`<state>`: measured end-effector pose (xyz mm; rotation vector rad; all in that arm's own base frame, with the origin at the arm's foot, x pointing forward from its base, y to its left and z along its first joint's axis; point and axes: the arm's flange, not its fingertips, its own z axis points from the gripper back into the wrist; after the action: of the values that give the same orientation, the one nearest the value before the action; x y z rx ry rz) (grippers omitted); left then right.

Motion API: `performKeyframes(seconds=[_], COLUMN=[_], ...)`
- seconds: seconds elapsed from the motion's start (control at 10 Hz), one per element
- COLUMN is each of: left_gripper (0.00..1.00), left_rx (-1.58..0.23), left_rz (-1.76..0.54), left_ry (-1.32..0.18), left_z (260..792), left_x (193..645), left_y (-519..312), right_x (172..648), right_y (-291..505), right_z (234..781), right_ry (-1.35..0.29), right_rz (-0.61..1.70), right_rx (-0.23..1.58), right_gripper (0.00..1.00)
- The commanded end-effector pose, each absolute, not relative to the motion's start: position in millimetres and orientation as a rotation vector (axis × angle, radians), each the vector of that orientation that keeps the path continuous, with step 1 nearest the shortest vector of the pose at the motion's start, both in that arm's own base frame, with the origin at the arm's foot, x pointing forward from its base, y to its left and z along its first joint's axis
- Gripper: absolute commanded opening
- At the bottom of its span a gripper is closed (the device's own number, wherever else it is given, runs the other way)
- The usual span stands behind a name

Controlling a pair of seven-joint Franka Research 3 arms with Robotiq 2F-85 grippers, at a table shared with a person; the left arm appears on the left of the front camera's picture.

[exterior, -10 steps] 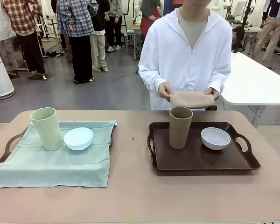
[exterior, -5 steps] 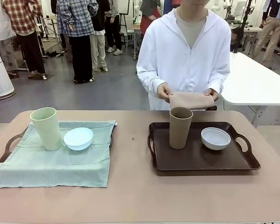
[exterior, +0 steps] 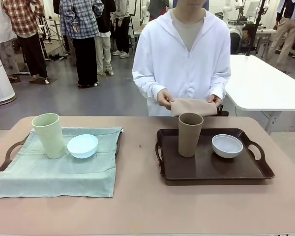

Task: Set up a tray with a mat and arrange the tableware.
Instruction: Pick up the Picnic Bowl and Reusable plastic cup from the Handle tray in front of the human's position and hold them in the air.

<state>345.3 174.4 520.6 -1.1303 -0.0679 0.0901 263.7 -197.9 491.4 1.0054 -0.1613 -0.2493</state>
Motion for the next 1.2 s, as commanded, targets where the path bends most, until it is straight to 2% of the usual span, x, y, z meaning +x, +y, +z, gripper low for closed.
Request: performKeyframes(seconds=[0.0, 1.1], left_gripper=[1.00, 1.00], left_rx=[-1.146, -1.146], left_rz=[0.083, 0.083], left_ry=[-0.073, -0.073], left_z=[520.1, 520.1], left_x=[344.5, 344.5], left_y=[175.4, 175.4], right_x=[262.6, 262.6], right_y=[-199.8, -199.8], right_z=[492.0, 492.0], right_ry=[-0.165, -0.165], right_rz=[-0.231, -0.231], right_rx=[1.010, 1.010], right_gripper=[1.00, 1.00])
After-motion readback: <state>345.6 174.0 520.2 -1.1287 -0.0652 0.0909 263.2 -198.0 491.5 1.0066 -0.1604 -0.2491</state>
